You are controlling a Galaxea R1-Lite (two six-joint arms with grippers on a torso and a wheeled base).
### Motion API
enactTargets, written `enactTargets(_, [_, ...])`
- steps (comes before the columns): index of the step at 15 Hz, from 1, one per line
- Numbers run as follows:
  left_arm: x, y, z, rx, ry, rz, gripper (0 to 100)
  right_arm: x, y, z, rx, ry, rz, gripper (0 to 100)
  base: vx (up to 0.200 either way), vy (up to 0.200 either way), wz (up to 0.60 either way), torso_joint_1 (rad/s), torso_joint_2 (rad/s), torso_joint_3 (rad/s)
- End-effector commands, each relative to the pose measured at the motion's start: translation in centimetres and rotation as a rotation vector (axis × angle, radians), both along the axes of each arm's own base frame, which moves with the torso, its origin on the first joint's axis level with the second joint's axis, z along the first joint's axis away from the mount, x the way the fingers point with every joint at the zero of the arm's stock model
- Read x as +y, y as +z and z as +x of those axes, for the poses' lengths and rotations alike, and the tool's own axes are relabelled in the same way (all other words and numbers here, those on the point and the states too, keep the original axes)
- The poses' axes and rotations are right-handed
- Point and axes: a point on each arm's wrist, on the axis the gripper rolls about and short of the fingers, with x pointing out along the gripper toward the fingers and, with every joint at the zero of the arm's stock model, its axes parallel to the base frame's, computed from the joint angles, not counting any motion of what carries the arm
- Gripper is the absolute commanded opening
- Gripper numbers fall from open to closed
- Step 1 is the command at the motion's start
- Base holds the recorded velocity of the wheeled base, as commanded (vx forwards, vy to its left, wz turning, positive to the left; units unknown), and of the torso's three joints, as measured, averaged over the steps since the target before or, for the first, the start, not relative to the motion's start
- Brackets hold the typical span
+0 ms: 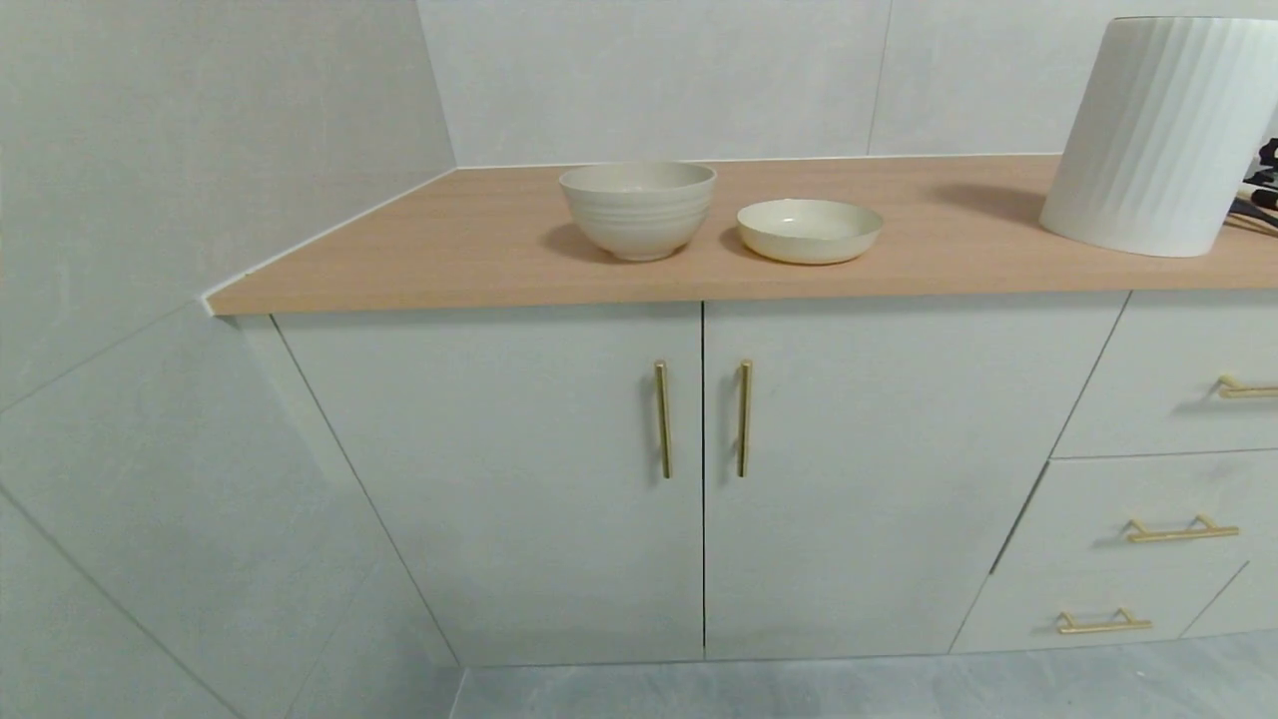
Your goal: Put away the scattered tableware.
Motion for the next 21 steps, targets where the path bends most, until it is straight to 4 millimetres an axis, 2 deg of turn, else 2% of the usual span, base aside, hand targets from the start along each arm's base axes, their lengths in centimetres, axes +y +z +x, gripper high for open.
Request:
enactTargets(1, [0.0,0.0,0.0,0.000,0.001,0.000,100,0.0,0.0,0.0,0.001,0.001,0.000,100,0.000,0.000,0.00,0.000,0.00,0.000])
enactTargets(11, [0.0,0.0,0.0,0.000,0.001,0.000,100,0.0,0.4,-0.1,-0.019,0.014,-0.022,100,0.000,0.000,0.00,0.000,0.00,0.000])
enactTargets(13, [0.0,0.0,0.0,0.000,0.001,0.000,100,0.2,6.2,-1.8,-0.184,0.139,0.121,100,0.000,0.000,0.00,0.000,0.00,0.000])
enactTargets(14, [0.0,0.0,0.0,0.000,0.001,0.000,100,0.2,6.2,-1.8,-0.184,0.139,0.121,100,0.000,0.000,0.00,0.000,0.00,0.000])
enactTargets(15, [0.0,0.0,0.0,0.000,0.001,0.000,100,0.6,7.2,-1.0,-0.048,0.357,0.150,100,0.000,0.000,0.00,0.000,0.00,0.000])
enactTargets(16, [0.0,0.0,0.0,0.000,0.001,0.000,100,0.7,7.2,-0.4,0.015,0.419,0.156,100,0.000,0.000,0.00,0.000,0.00,0.000])
enactTargets(20, [0.0,0.0,0.0,0.000,0.001,0.000,100,1.1,8.9,3.9,0.226,0.517,0.090,100,0.000,0.000,0.00,0.000,0.00,0.000])
enactTargets(21, [0.0,0.0,0.0,0.000,0.001,0.000,100,1.4,9.8,5.6,0.295,0.541,0.097,100,0.000,0.000,0.00,0.000,0.00,0.000])
